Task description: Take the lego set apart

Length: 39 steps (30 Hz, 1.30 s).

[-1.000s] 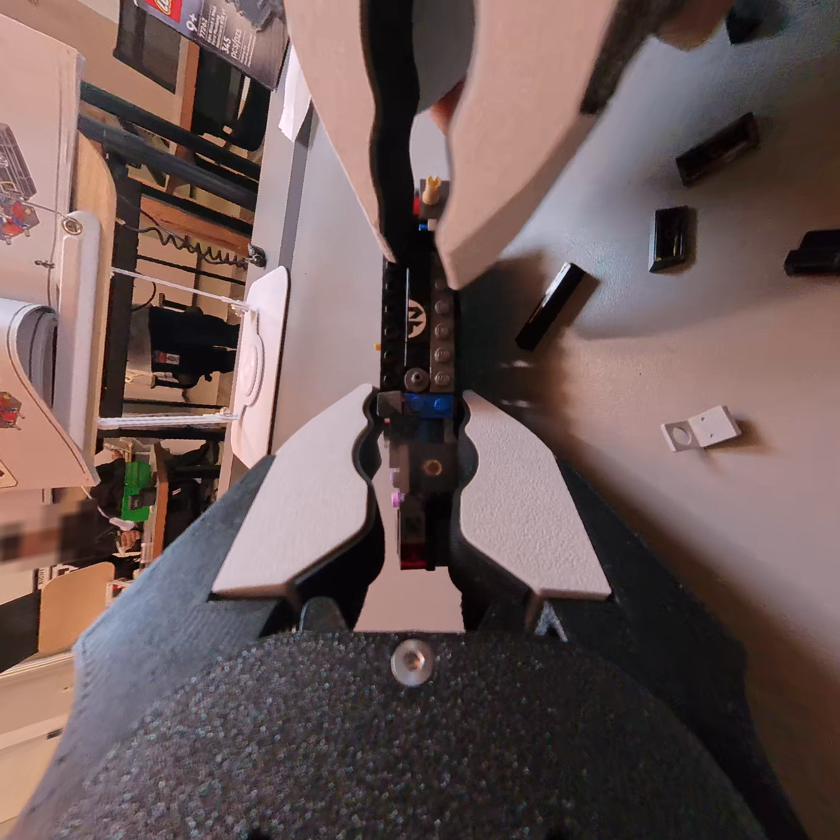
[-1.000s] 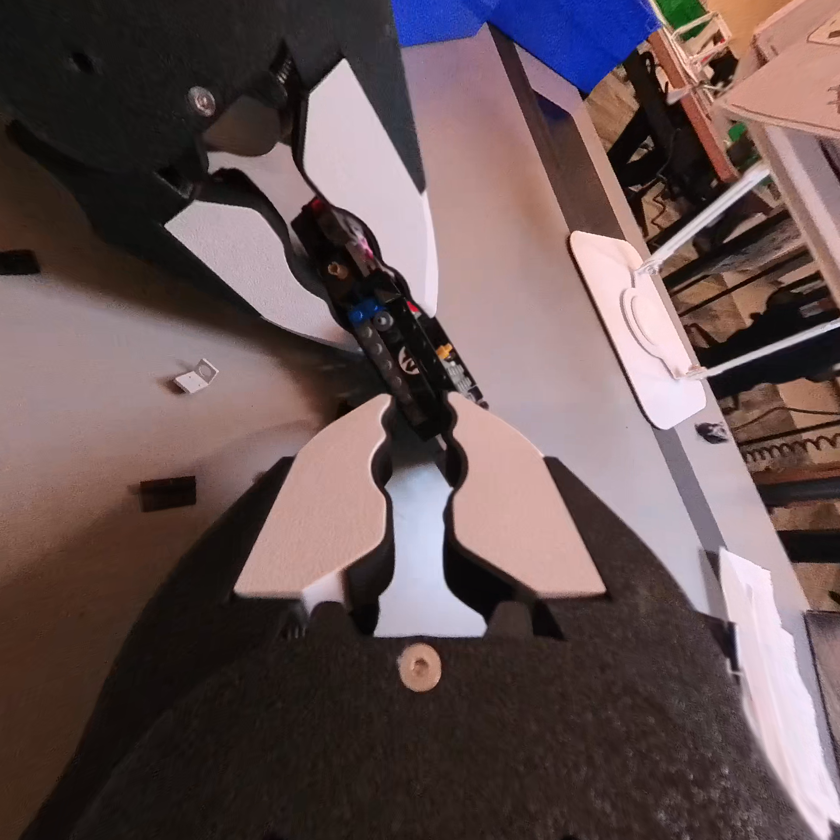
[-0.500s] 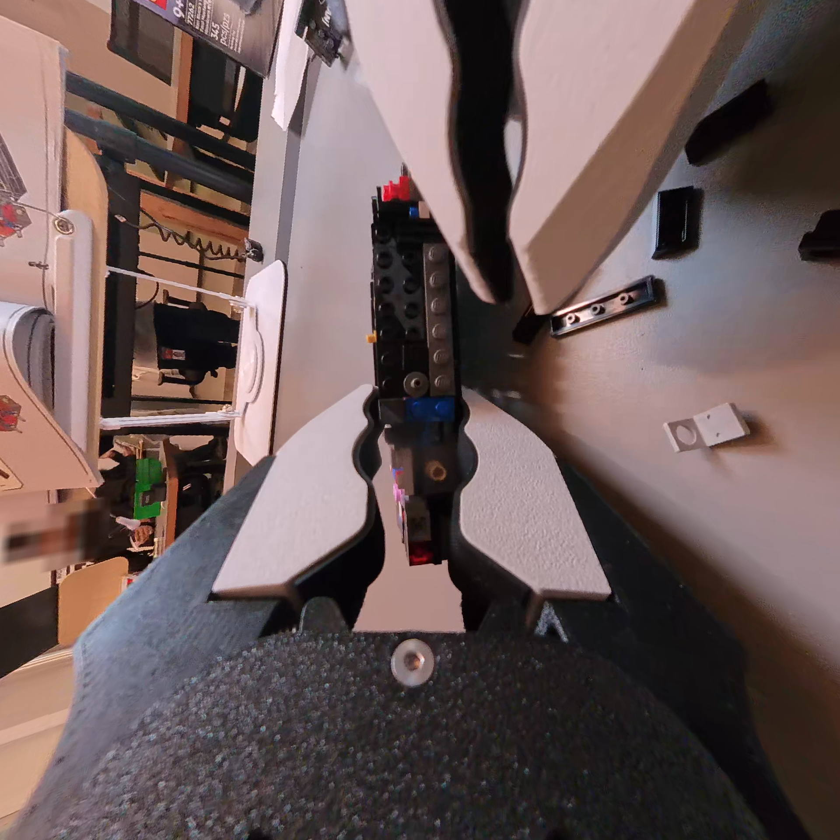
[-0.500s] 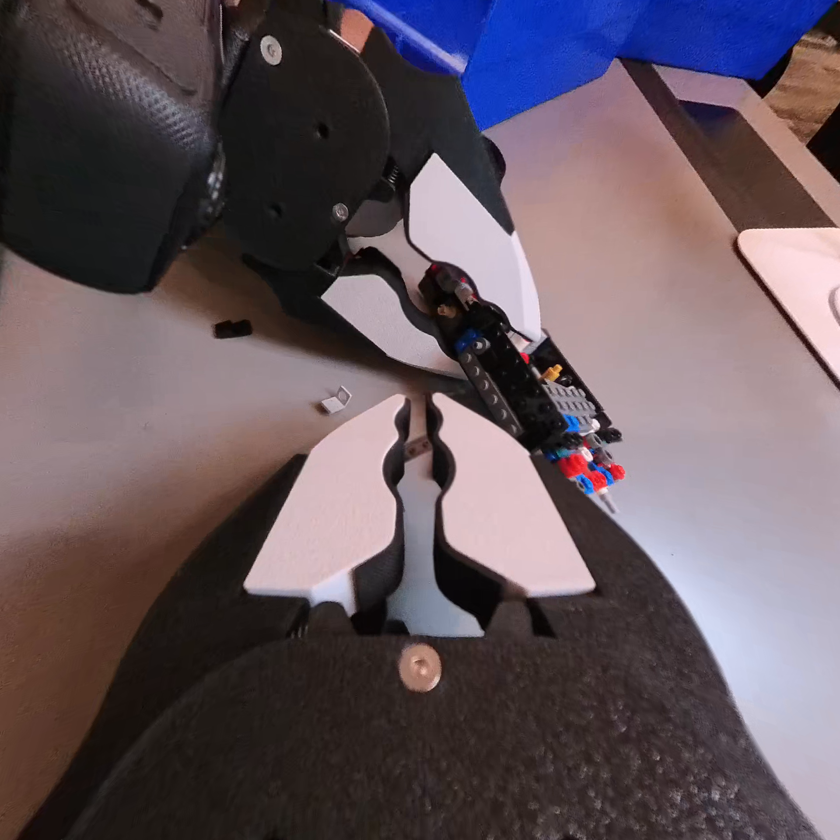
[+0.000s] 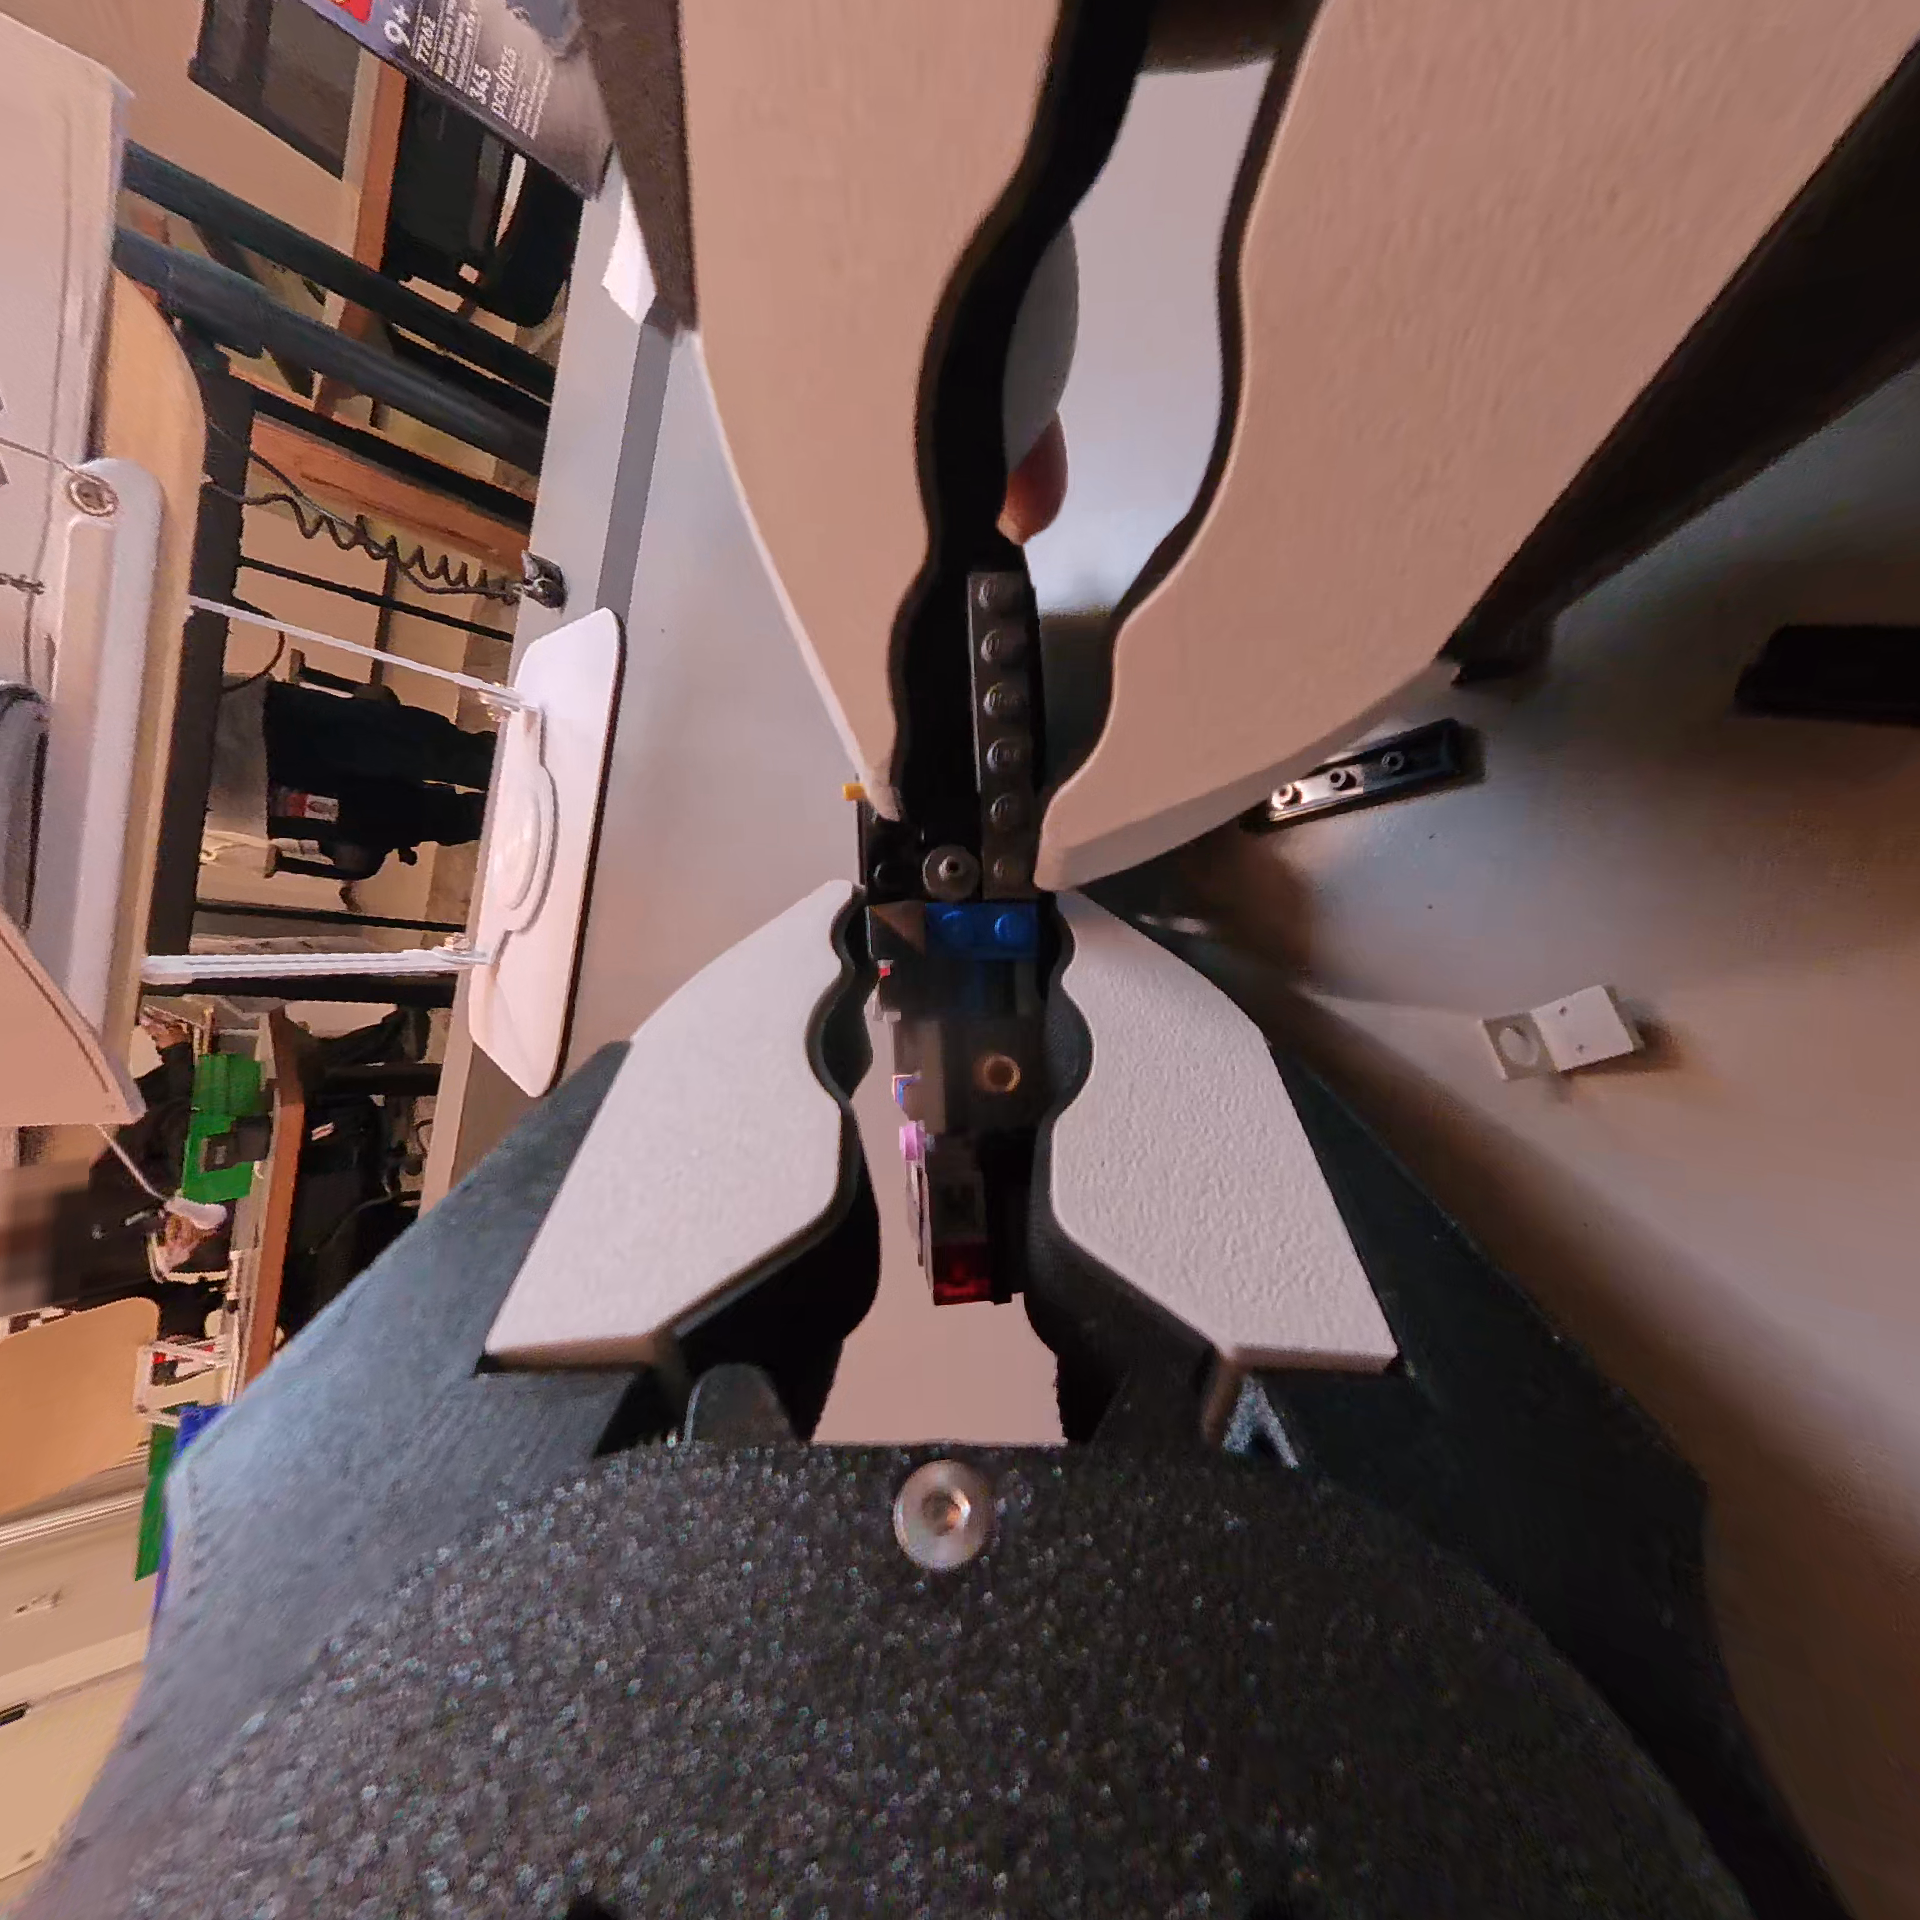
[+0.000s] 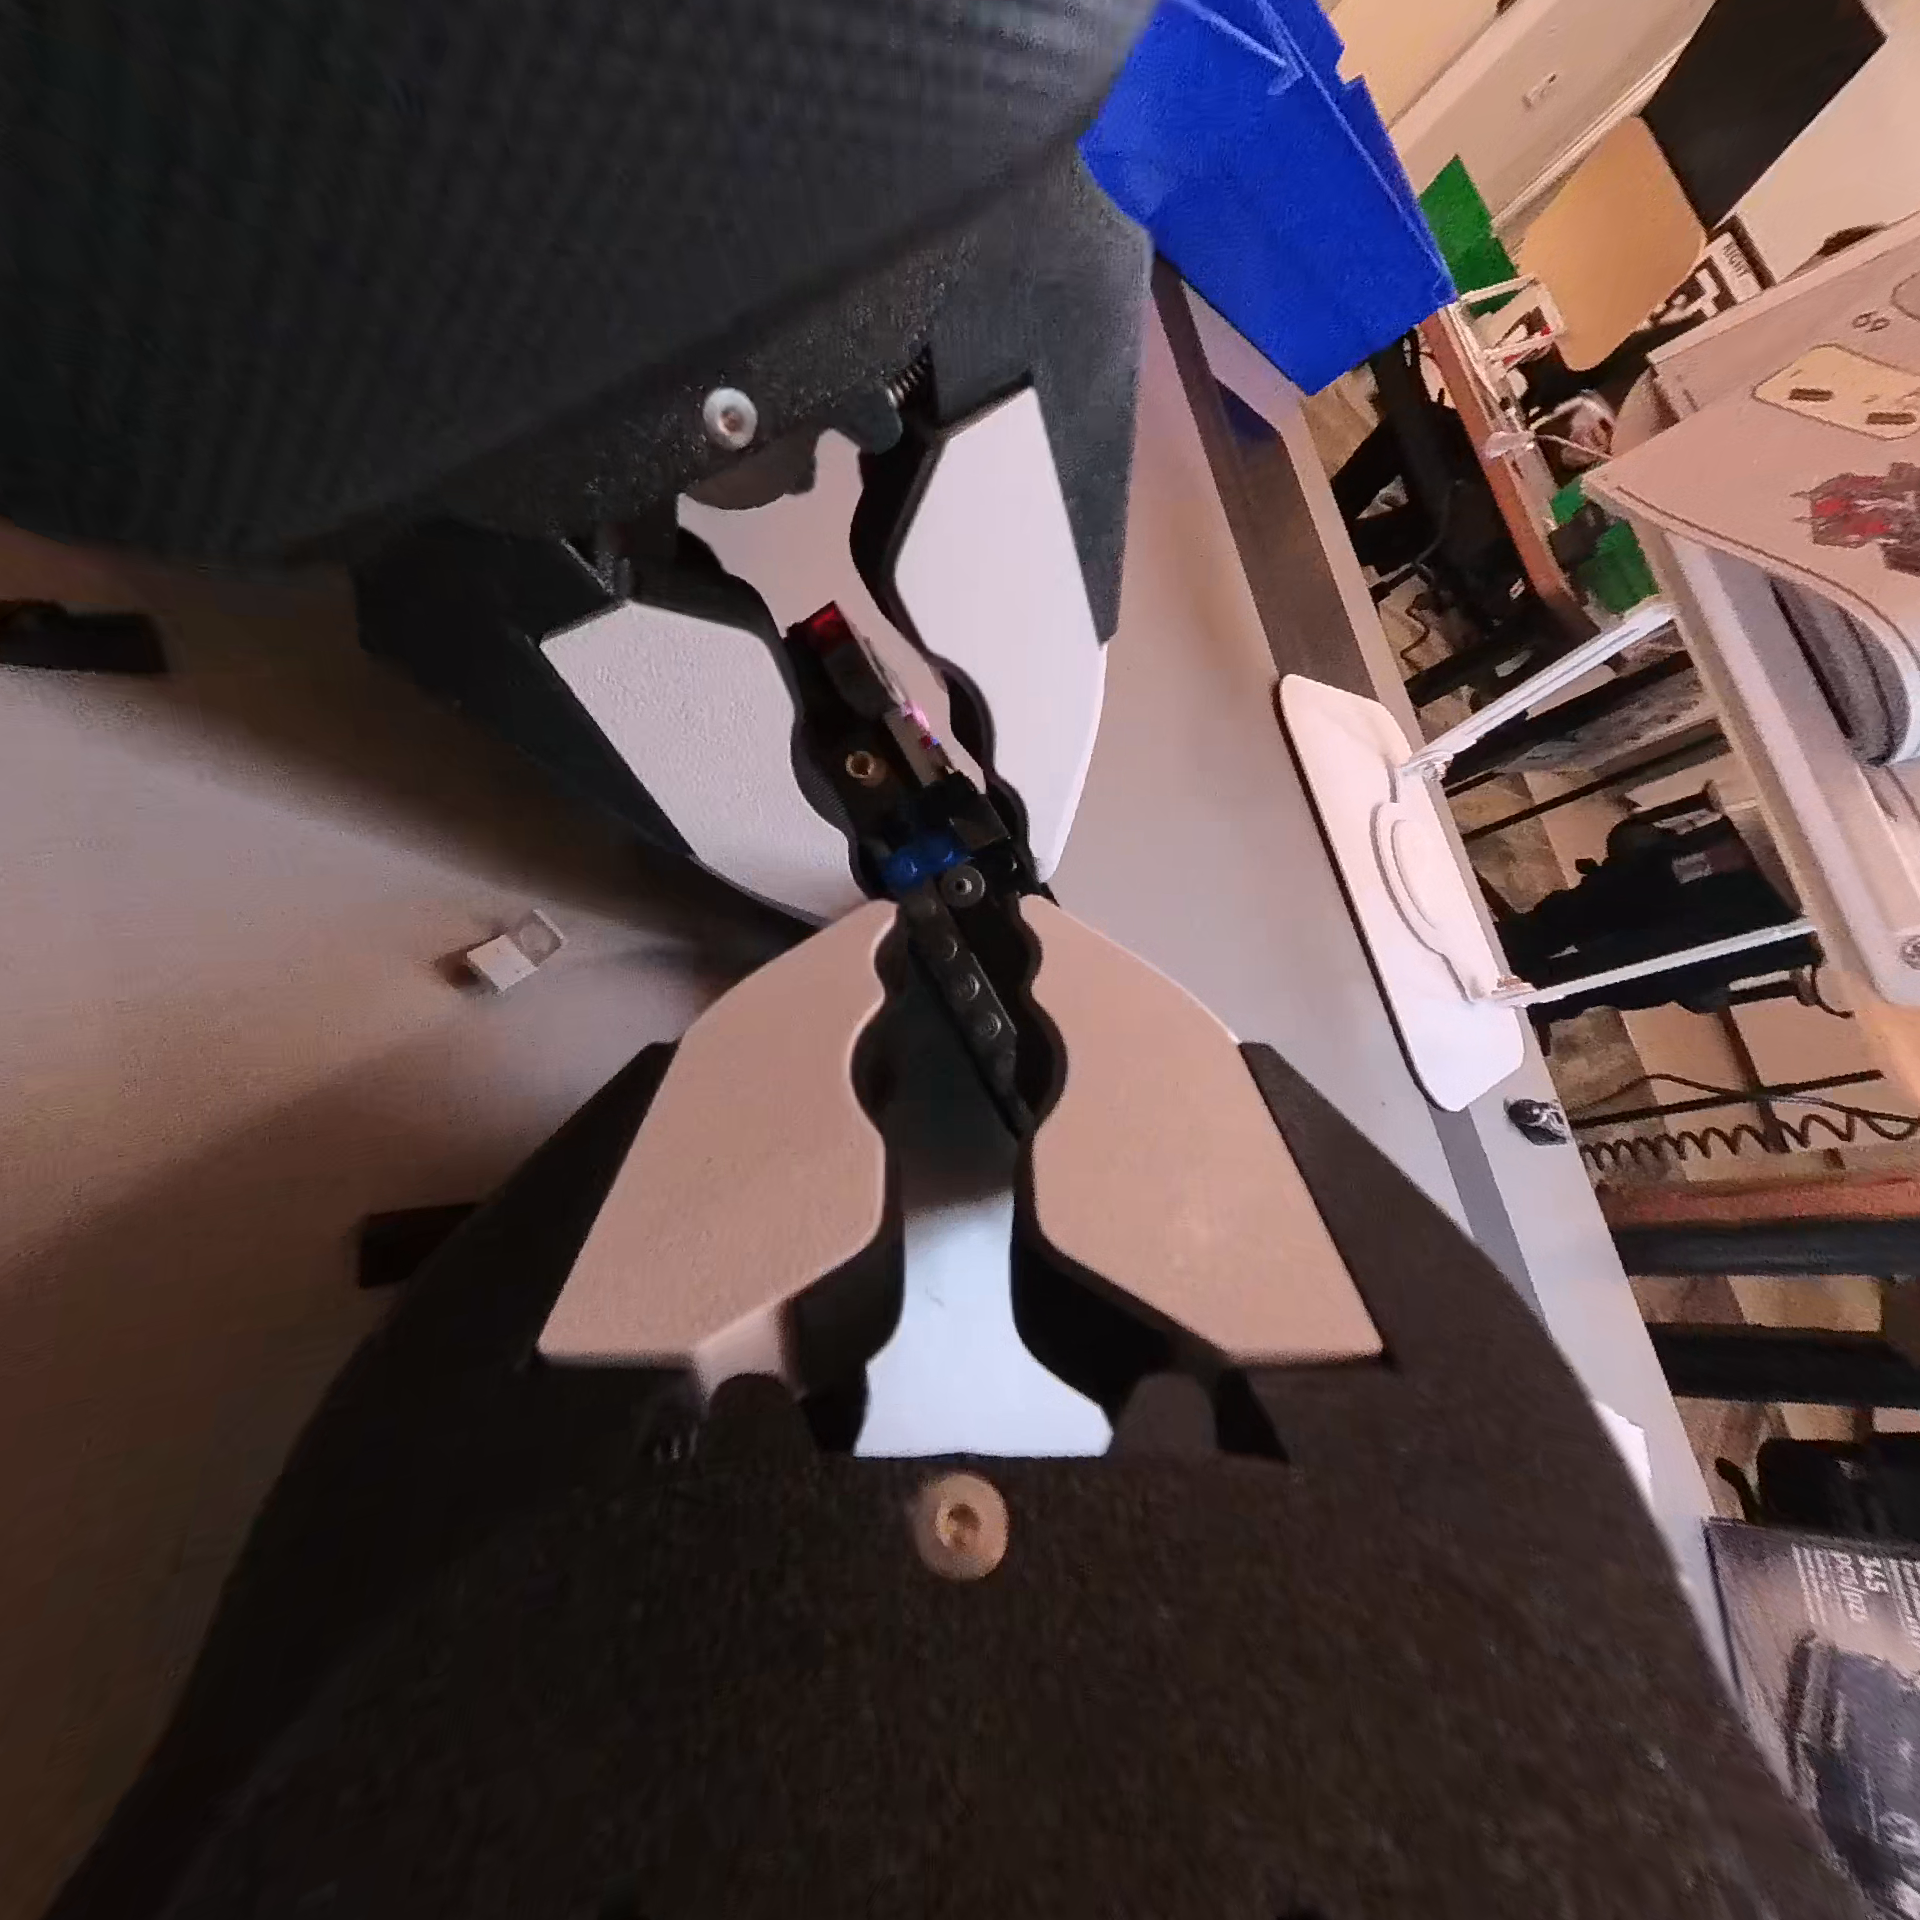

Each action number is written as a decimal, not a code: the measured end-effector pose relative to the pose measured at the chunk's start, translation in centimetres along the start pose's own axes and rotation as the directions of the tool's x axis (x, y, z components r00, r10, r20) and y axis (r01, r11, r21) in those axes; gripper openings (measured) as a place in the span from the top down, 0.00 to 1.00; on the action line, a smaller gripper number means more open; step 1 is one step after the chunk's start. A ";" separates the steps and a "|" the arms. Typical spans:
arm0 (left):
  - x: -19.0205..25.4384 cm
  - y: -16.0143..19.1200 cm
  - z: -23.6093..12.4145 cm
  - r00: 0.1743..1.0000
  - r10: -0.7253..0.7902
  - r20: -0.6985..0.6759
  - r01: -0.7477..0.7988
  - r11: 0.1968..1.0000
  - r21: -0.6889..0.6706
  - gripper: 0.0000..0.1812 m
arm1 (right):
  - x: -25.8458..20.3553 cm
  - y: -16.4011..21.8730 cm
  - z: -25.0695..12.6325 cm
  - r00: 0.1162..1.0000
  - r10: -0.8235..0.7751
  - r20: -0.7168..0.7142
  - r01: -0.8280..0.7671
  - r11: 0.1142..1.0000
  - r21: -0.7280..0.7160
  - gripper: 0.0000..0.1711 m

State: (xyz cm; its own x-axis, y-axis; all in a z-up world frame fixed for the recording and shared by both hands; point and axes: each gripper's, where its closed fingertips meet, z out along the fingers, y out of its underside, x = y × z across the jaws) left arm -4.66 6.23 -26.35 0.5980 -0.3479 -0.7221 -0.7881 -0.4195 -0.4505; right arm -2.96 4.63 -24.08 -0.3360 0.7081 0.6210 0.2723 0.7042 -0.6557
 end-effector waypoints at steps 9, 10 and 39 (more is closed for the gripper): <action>-0.3 0.4 0.3 1.000 0.015 0.012 -0.014 0.999 -0.031 0.83 | -0.4 -2.1 -1.3 0.923 0.310 0.227 -0.341 0.933 0.117 1.00; -0.3 0.4 0.2 1.000 0.014 0.013 -0.013 1.000 -0.027 0.83 | 0.6 -2.2 -1.6 0.924 0.325 0.198 -0.354 0.926 0.130 1.00; -0.2 -0.1 0.3 0.995 -0.004 -0.098 0.001 1.000 -0.031 0.83 | -1.4 -1.2 -2.4 0.986 -0.030 0.164 0.018 0.997 0.073 1.00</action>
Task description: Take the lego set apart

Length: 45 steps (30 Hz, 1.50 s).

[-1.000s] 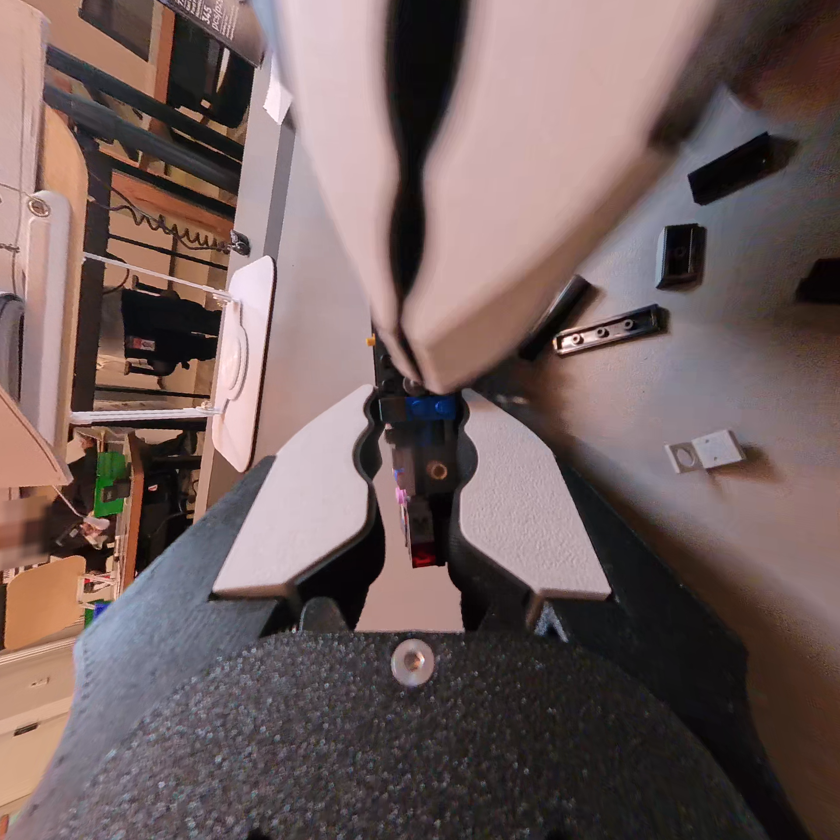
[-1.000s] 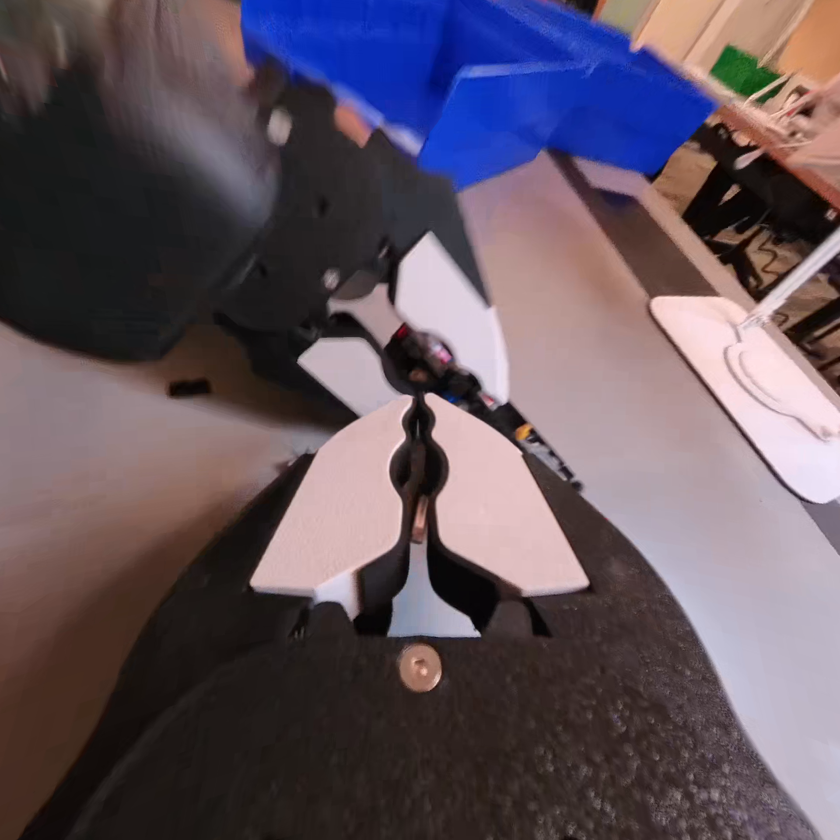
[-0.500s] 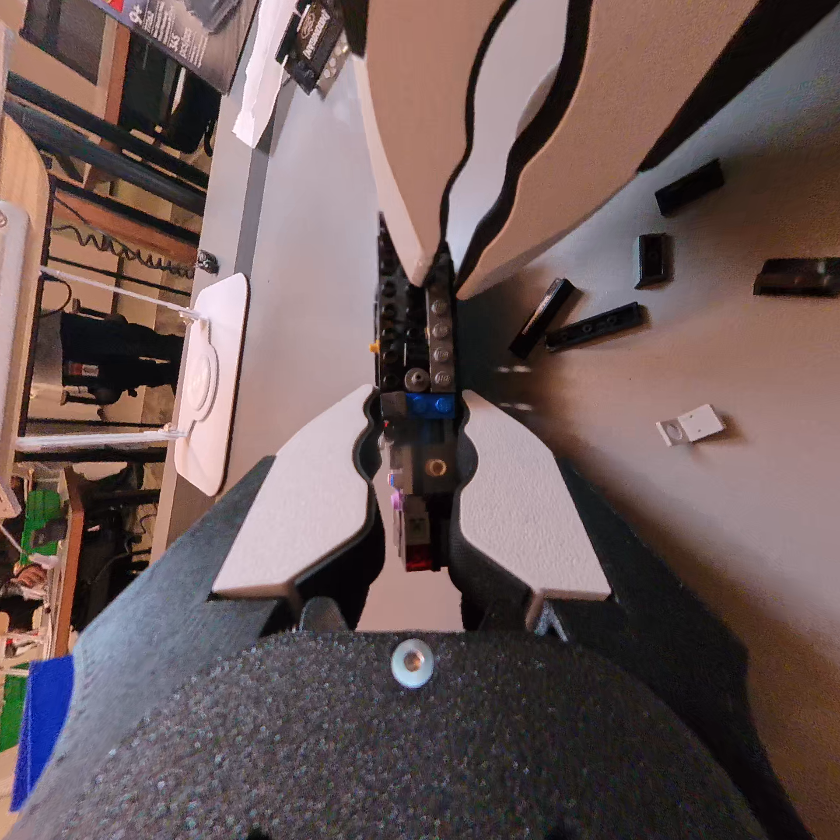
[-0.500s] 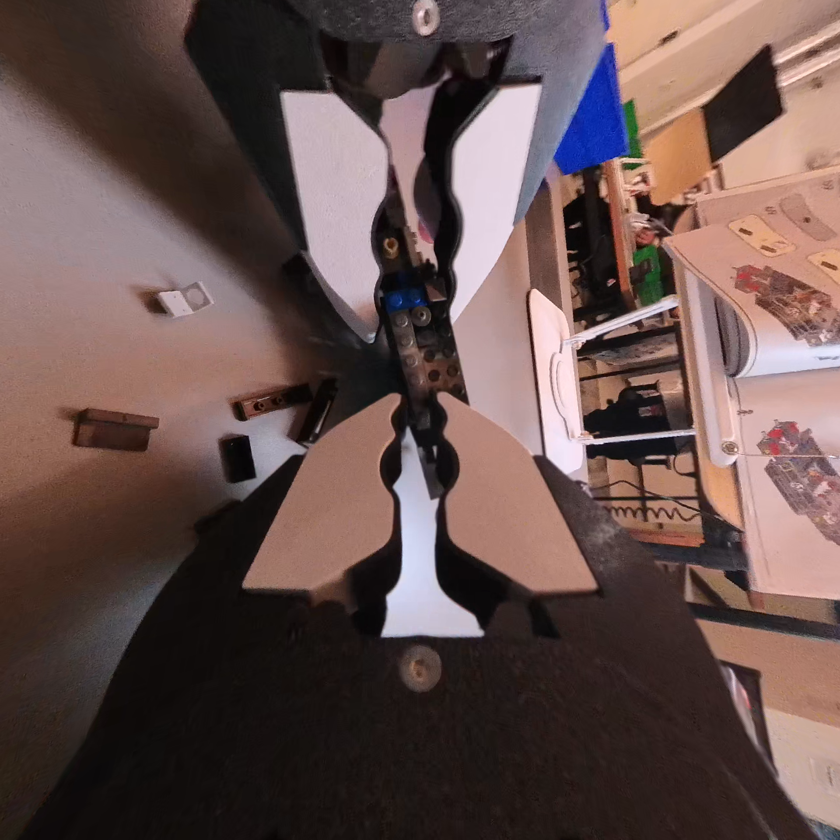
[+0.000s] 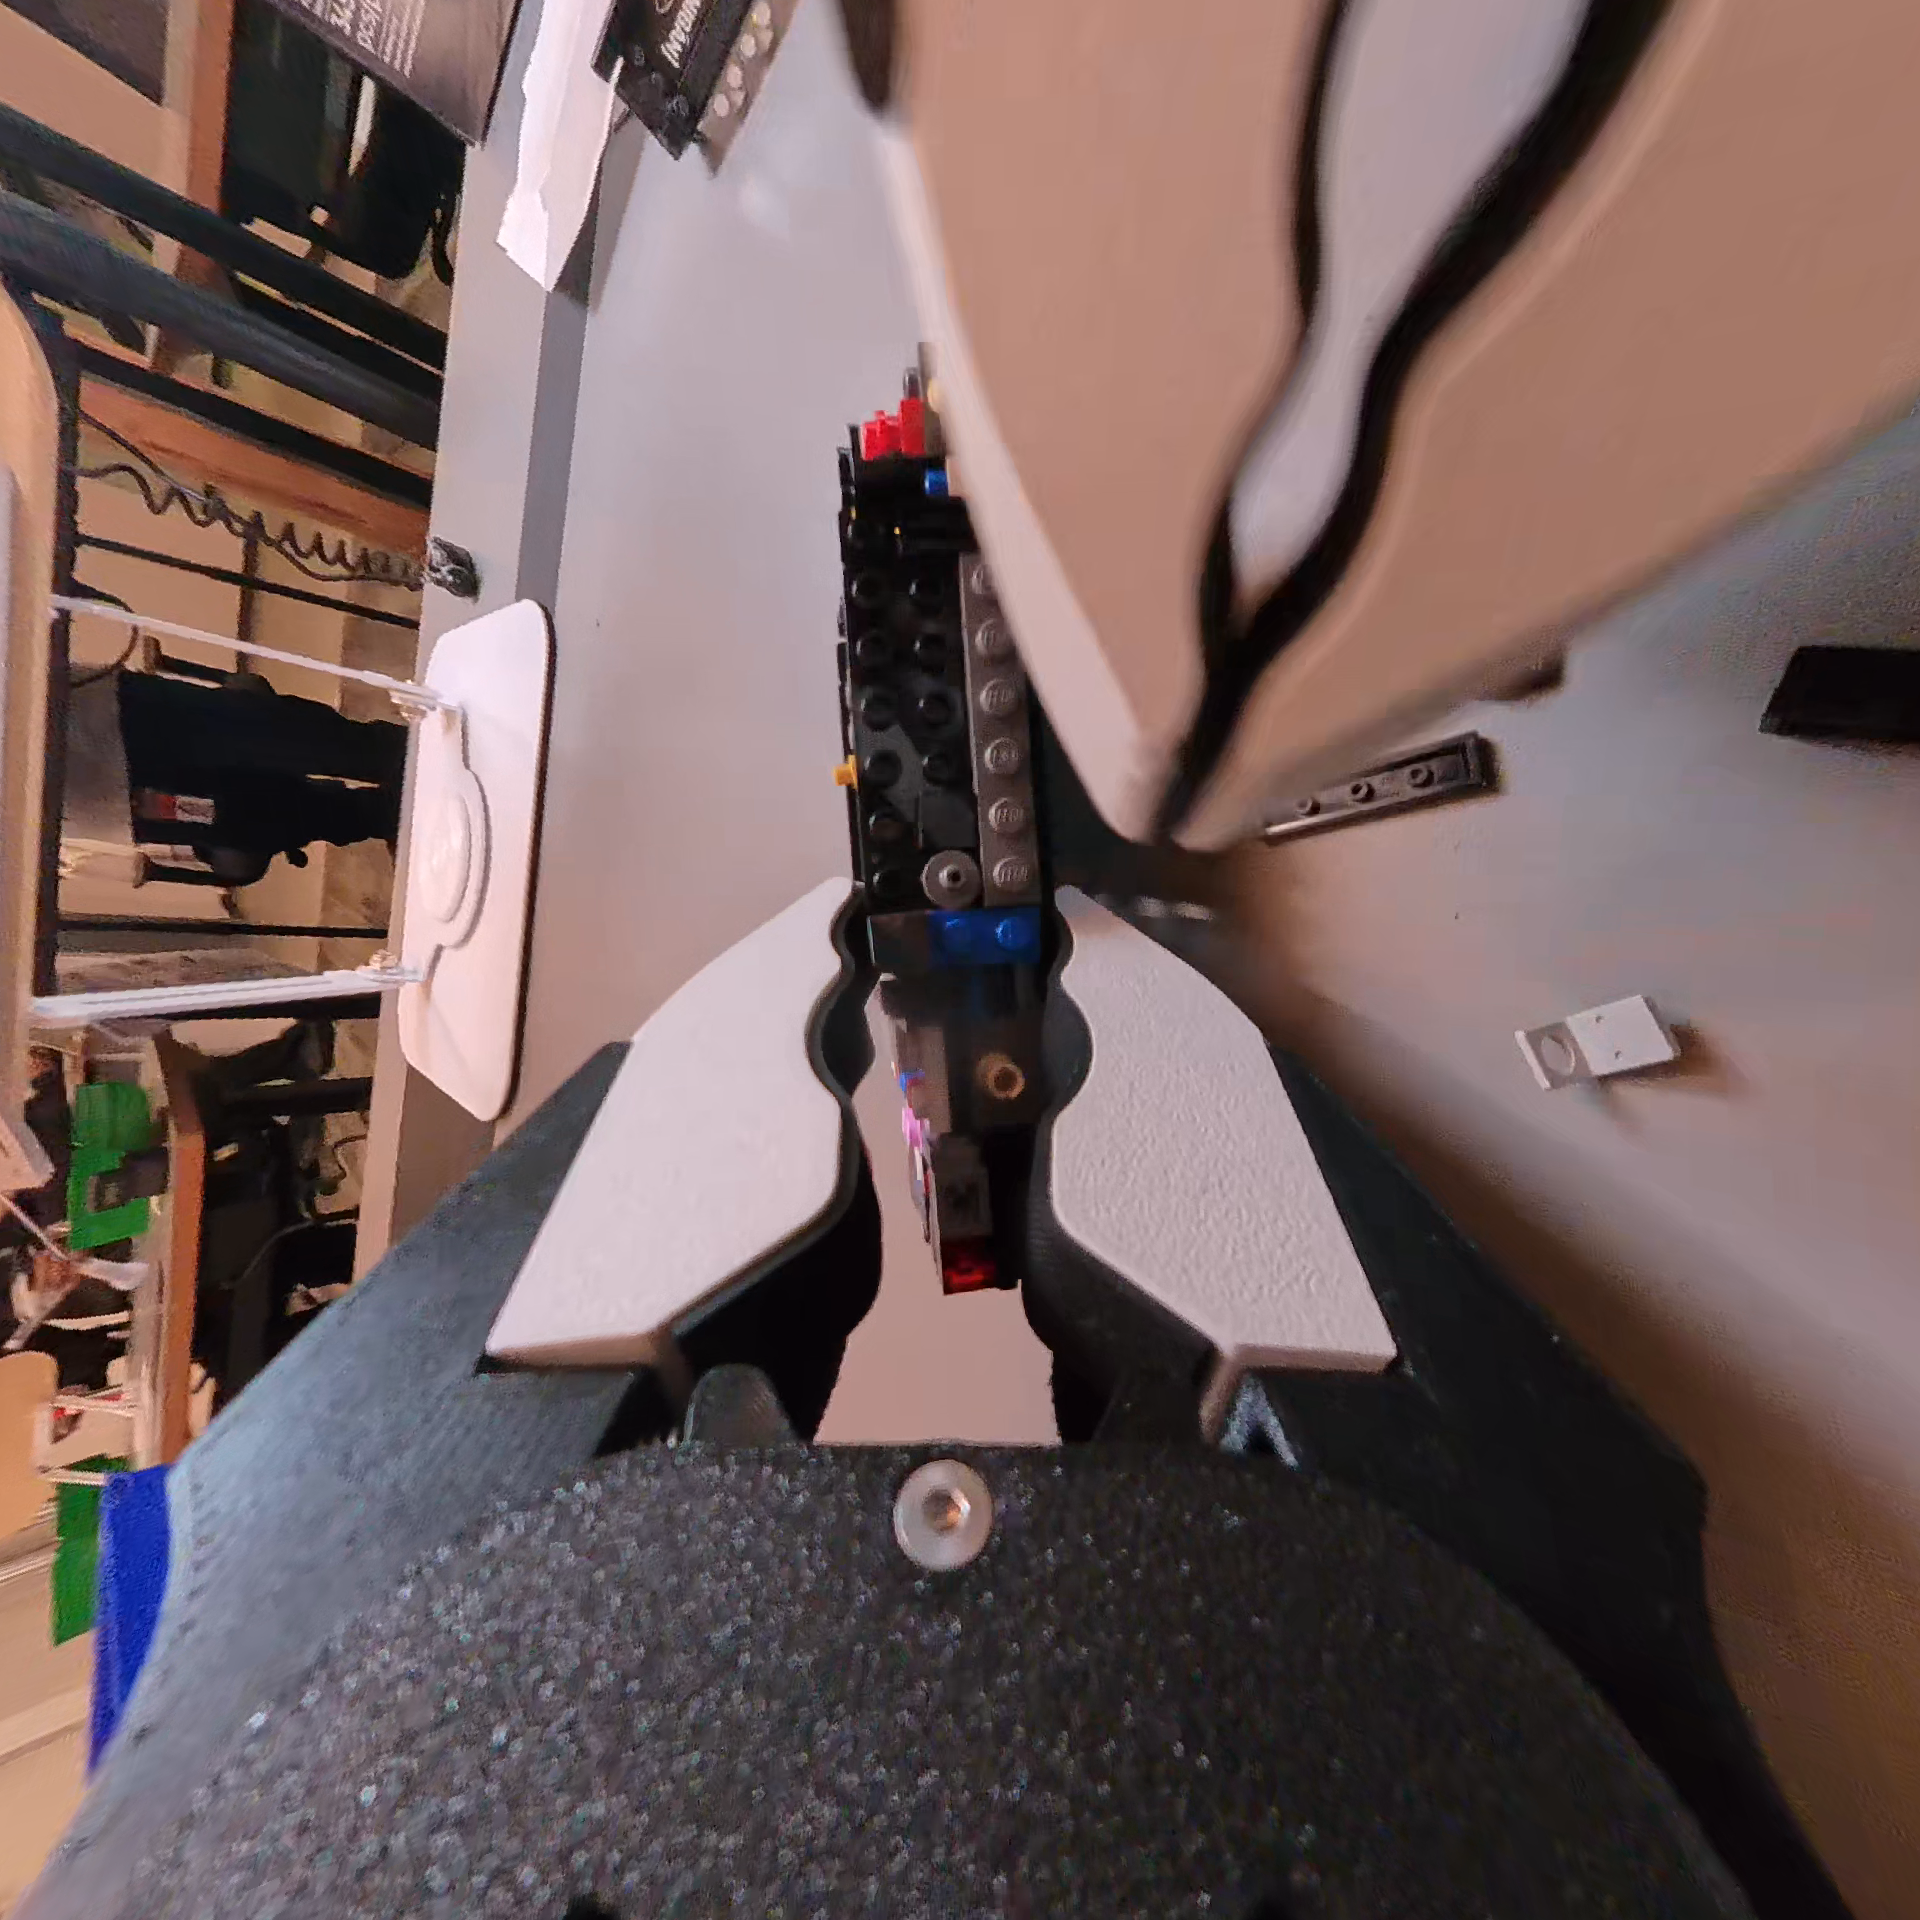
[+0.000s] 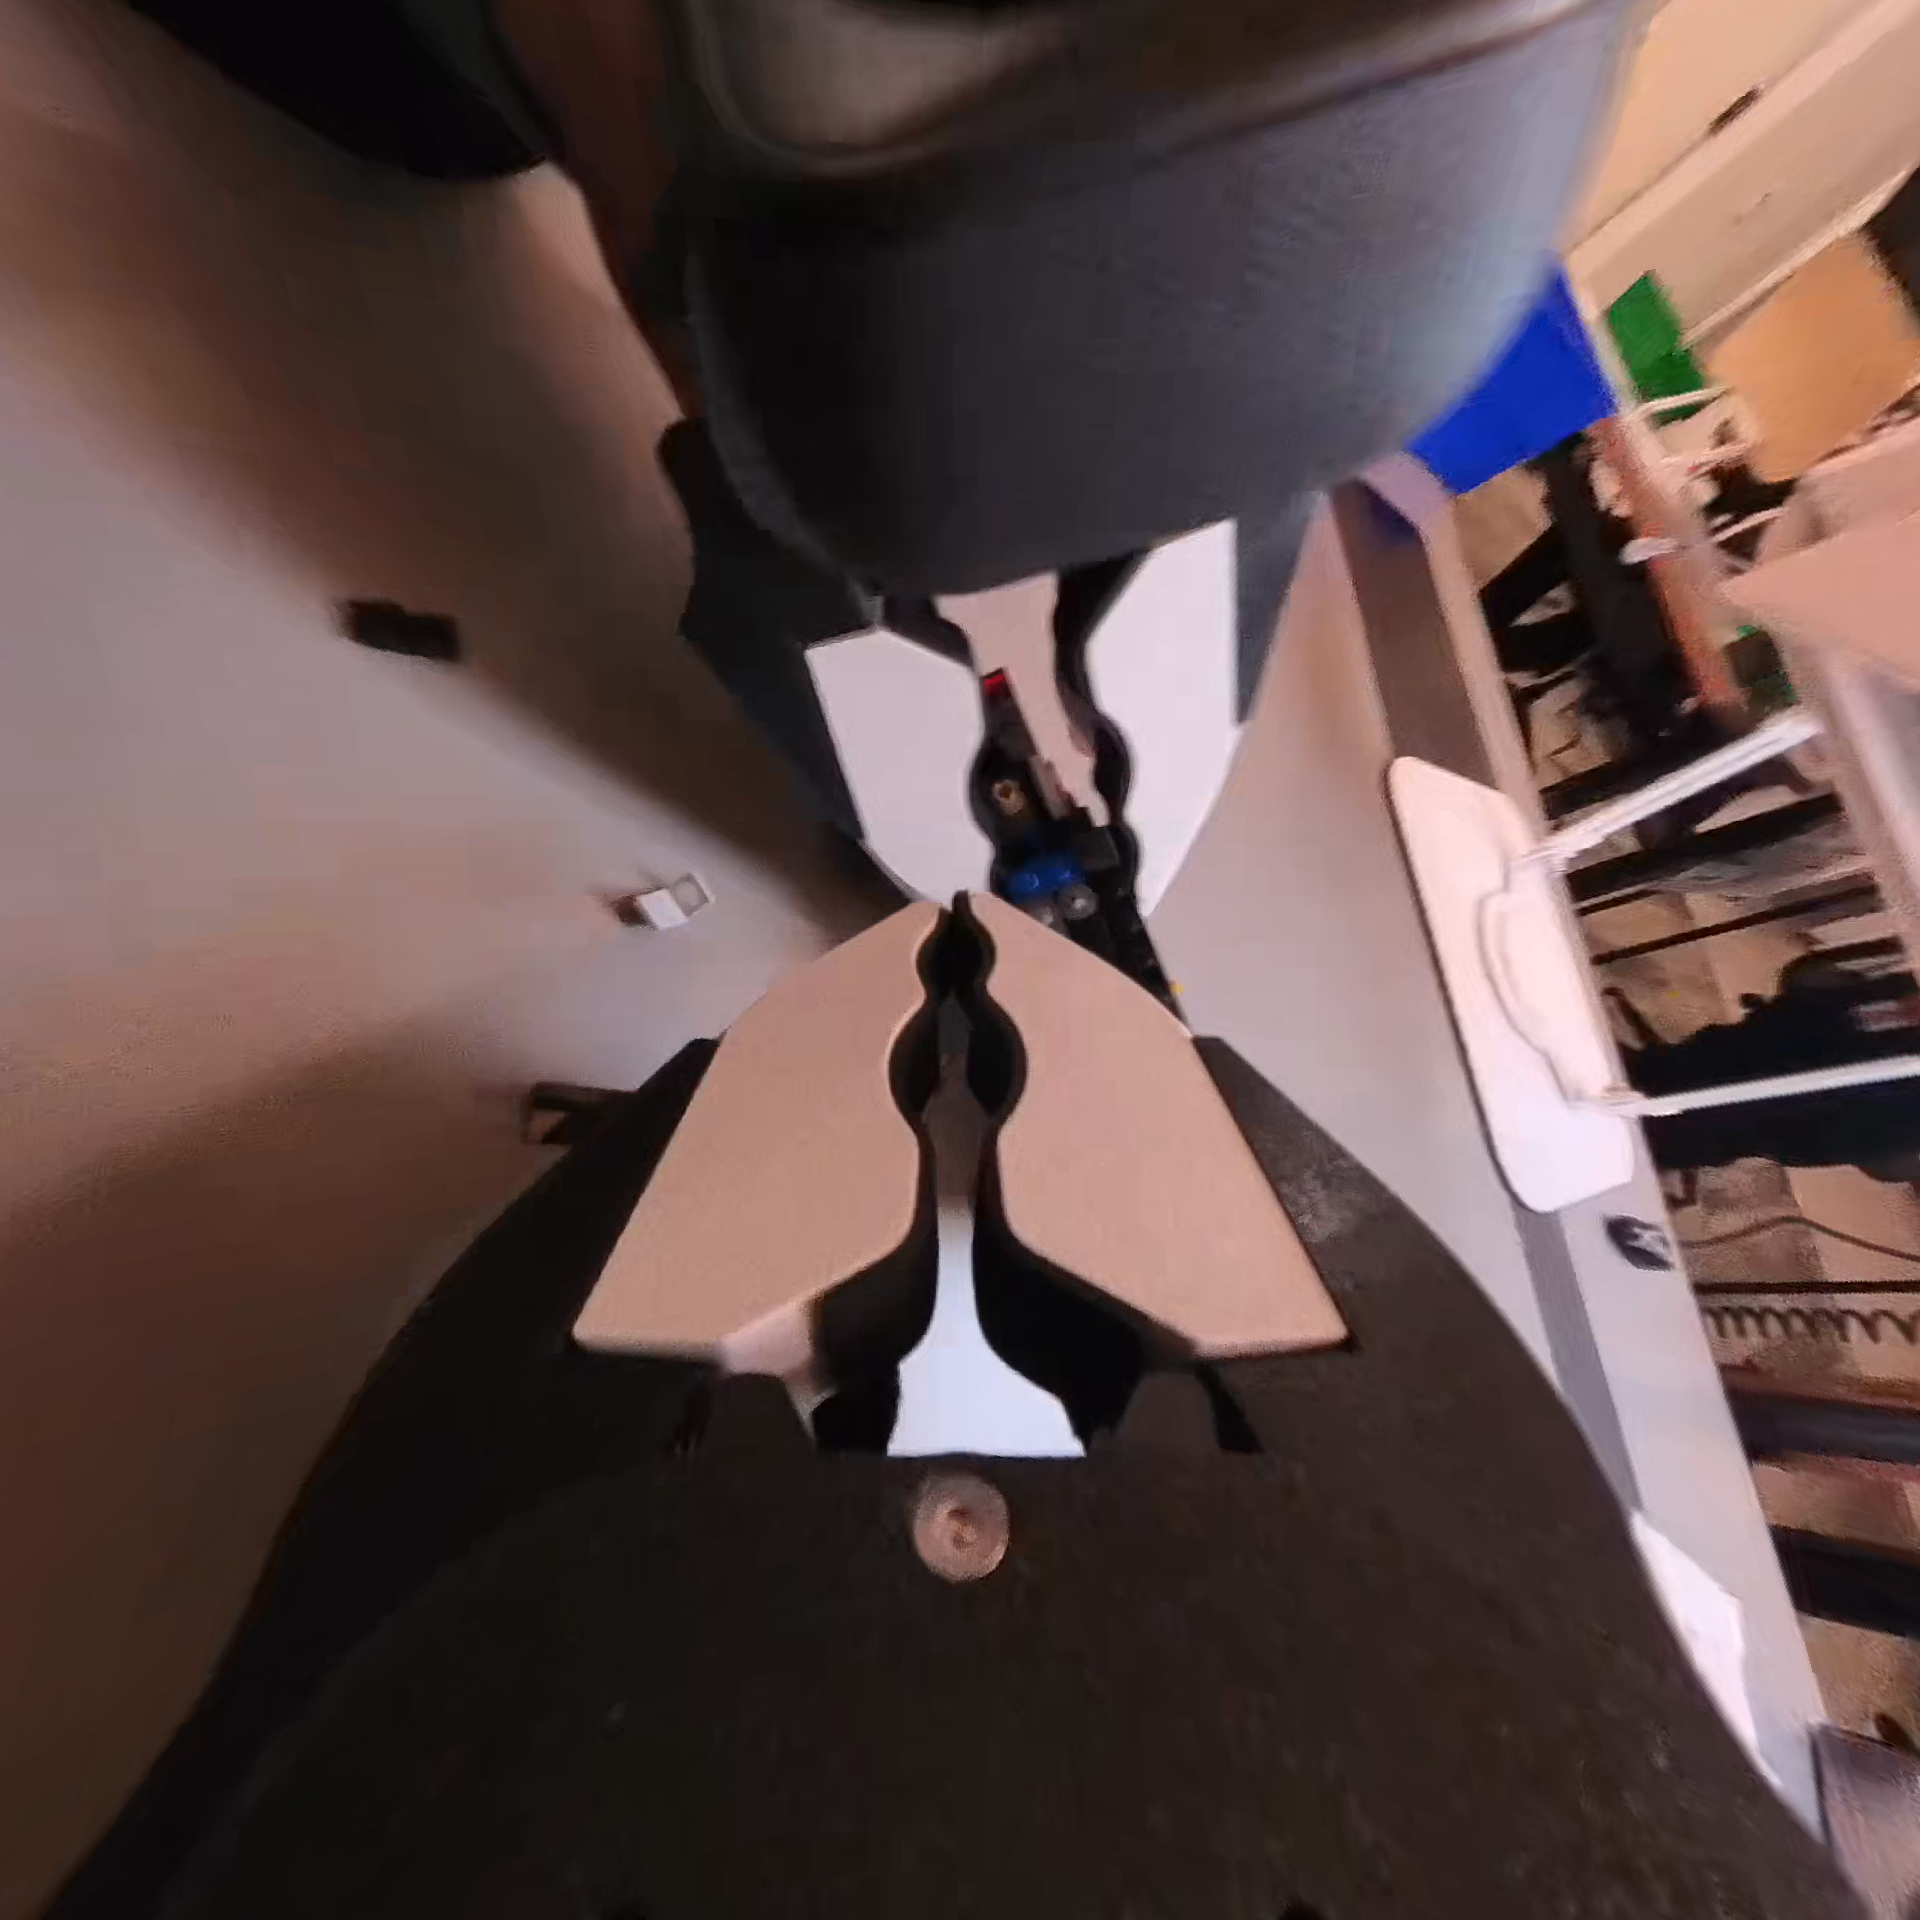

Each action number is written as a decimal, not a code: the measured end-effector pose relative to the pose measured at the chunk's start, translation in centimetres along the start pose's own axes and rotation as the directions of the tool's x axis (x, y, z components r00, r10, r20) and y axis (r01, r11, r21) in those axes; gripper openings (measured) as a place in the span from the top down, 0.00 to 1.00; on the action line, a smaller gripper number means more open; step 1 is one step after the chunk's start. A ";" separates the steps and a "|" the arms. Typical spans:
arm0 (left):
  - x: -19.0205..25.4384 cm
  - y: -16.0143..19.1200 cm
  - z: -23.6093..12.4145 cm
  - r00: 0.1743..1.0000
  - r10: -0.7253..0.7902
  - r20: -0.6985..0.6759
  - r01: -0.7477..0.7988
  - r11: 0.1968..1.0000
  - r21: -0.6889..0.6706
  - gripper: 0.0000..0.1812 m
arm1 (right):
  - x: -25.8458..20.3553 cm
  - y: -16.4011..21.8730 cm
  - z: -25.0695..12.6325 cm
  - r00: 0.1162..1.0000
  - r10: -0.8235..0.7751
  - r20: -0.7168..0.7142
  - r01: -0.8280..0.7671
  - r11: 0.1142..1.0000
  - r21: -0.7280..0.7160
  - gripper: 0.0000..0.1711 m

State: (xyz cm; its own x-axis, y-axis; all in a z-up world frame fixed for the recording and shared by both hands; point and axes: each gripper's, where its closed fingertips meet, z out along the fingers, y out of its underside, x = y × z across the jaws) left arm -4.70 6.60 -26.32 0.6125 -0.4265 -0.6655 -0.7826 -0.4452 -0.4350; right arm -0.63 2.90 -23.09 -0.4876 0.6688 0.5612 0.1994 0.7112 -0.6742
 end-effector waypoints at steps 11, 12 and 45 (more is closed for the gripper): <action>0.4 -0.7 -0.8 0.992 -0.042 -0.120 0.054 0.994 0.098 0.83 | 2.7 2.7 -1.0 0.989 -0.088 -0.122 0.073 0.990 -0.124 0.94; 0.4 -0.8 -1.0 0.985 -0.062 -0.163 0.083 0.989 0.120 0.83 | 2.6 2.6 -1.0 0.992 -0.071 -0.103 0.059 0.991 -0.120 0.95; 1.3 -2.3 -2.5 0.839 -0.223 -0.496 0.344 0.924 0.167 0.83 | 2.3 -0.4 -0.8 0.970 0.075 0.229 -0.042 0.988 -0.147 0.96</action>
State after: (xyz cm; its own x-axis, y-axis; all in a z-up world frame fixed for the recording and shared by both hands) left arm -1.87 5.06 -24.65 0.7432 -0.6495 -0.1605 -0.5309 -0.4265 -0.7323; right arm -1.17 4.32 -21.16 -0.6531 0.6529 0.3838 0.3427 0.7067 -0.6190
